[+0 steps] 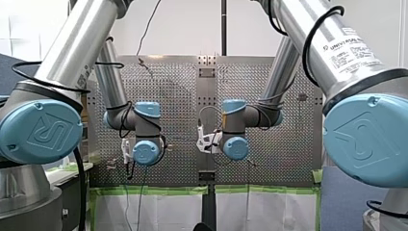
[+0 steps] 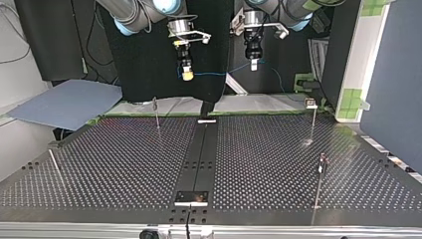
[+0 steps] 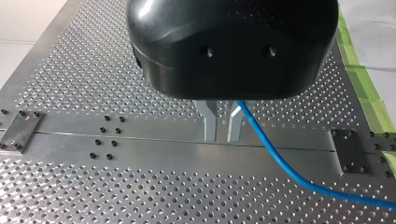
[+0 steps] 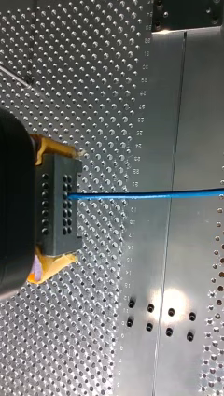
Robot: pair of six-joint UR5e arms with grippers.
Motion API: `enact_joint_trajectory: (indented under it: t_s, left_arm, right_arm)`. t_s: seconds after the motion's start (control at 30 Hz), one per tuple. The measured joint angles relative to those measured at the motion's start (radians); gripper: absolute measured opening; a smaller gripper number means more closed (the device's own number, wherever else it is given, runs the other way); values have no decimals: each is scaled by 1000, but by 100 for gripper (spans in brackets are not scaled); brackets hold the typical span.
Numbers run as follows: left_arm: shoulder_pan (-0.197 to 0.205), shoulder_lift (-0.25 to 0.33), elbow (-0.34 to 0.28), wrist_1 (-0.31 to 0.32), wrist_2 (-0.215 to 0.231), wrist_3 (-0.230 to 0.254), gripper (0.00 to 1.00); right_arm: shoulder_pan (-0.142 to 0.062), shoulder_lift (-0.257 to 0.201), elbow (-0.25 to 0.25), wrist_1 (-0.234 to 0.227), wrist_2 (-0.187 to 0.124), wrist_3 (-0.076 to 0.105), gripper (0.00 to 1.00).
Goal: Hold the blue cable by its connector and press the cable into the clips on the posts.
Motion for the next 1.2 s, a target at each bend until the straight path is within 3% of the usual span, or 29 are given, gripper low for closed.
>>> enact_joint_trajectory:
  t_s: [0.03, 0.07, 1.2]
  left_arm:
    - [0, 0, 0, 0, 0, 0, 7]
    - [0, 0, 0, 0, 0, 0, 0]
    - [0, 0, 0, 0, 0, 0, 0]
  right_arm:
    - [0, 0, 0, 0, 0, 0, 0]
    - [0, 0, 0, 0, 0, 0, 0]
    - [0, 0, 0, 0, 0, 0, 0]
